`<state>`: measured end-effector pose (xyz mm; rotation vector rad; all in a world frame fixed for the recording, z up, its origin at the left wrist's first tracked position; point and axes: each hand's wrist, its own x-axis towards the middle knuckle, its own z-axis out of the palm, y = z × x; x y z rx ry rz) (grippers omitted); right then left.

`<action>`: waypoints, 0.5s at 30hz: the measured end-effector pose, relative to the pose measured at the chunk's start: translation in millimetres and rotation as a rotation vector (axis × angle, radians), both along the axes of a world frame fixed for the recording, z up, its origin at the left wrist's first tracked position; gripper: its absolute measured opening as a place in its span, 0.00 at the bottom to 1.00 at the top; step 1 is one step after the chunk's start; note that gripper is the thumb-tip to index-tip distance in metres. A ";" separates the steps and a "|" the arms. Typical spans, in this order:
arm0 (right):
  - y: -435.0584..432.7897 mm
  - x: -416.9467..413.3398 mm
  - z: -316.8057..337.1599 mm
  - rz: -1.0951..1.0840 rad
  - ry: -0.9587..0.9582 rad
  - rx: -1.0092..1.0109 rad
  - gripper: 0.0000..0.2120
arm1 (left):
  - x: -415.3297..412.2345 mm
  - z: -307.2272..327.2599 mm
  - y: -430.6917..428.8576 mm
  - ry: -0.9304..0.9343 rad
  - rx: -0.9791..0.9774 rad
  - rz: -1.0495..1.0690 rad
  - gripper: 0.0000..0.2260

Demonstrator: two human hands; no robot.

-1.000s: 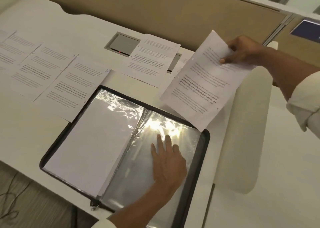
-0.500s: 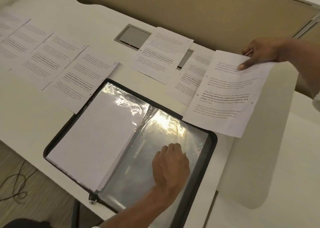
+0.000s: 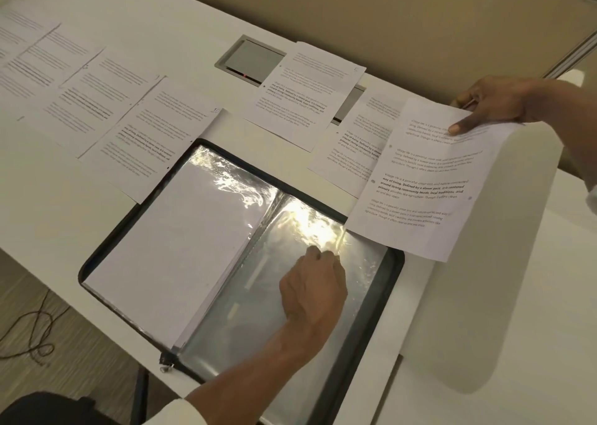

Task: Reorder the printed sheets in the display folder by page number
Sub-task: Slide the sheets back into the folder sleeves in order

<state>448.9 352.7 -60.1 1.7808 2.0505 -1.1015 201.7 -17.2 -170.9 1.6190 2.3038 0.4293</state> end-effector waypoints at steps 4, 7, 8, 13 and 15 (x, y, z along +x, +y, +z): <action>6.6 8.9 9.5 -0.041 0.052 -0.011 0.12 | 3.2 2.8 -1.4 0.017 0.069 -0.040 0.07; 13.2 9.9 15.8 -0.051 0.055 -0.004 0.15 | 4.8 6.9 1.4 0.080 0.078 -0.088 0.09; 14.8 9.4 16.8 -0.046 0.060 -0.004 0.15 | 4.8 8.5 1.9 0.102 0.080 -0.098 0.10; 19.6 -4.7 14.5 0.012 0.080 0.028 0.11 | 4.3 11.6 1.6 0.137 0.137 -0.154 0.11; 22.0 -14.6 8.3 0.045 0.084 0.051 0.09 | 4.2 10.4 1.6 0.143 0.133 -0.168 0.11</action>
